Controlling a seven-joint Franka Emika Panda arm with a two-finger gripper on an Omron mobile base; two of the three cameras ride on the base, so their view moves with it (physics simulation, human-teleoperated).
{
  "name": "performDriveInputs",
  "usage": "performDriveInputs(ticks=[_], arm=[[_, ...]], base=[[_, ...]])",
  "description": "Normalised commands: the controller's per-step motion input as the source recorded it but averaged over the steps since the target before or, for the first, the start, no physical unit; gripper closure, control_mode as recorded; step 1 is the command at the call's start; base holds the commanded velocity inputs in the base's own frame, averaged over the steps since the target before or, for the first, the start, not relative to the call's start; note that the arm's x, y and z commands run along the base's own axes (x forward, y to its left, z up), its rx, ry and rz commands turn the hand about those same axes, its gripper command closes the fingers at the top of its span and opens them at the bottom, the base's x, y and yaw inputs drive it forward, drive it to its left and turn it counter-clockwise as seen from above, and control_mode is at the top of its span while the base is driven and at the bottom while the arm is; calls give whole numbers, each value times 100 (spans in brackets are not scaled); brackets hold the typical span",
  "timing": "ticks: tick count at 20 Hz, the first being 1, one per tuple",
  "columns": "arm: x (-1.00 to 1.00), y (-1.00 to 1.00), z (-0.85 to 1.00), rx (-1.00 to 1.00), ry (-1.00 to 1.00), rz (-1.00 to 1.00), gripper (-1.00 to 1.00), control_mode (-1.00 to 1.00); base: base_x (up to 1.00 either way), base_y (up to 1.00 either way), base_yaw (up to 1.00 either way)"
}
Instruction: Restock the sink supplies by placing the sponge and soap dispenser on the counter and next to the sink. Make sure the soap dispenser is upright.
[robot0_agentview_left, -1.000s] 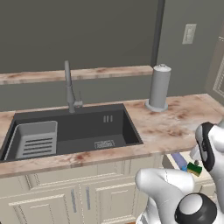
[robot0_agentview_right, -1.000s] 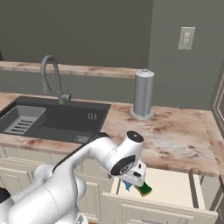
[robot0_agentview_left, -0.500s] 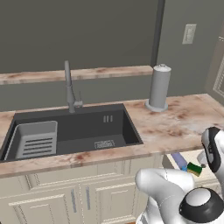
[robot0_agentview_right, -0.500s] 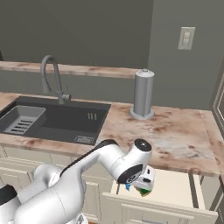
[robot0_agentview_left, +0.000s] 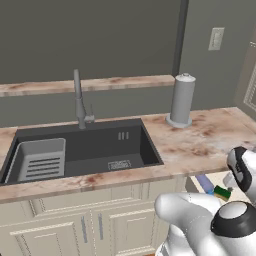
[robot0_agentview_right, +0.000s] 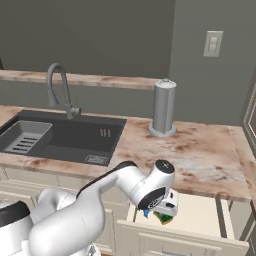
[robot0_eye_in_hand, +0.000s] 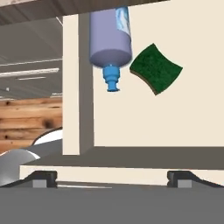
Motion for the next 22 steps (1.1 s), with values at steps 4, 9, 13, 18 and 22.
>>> performDriveInputs(ticks=[4,9,13,18,22], arm=[[4,0,-62,0,1,0,-100,-100],[2,0,-58,0,0,0,-100,-100],[9,0,-37,0,0,0,-100,-100],[-6,0,-33,0,0,0,-100,-100],[-46,4,-8,0,0,0,-100,-100]], base=[[0,0,0],[0,0,0],[0,0,0],[0,0,0],[0,0,0]])
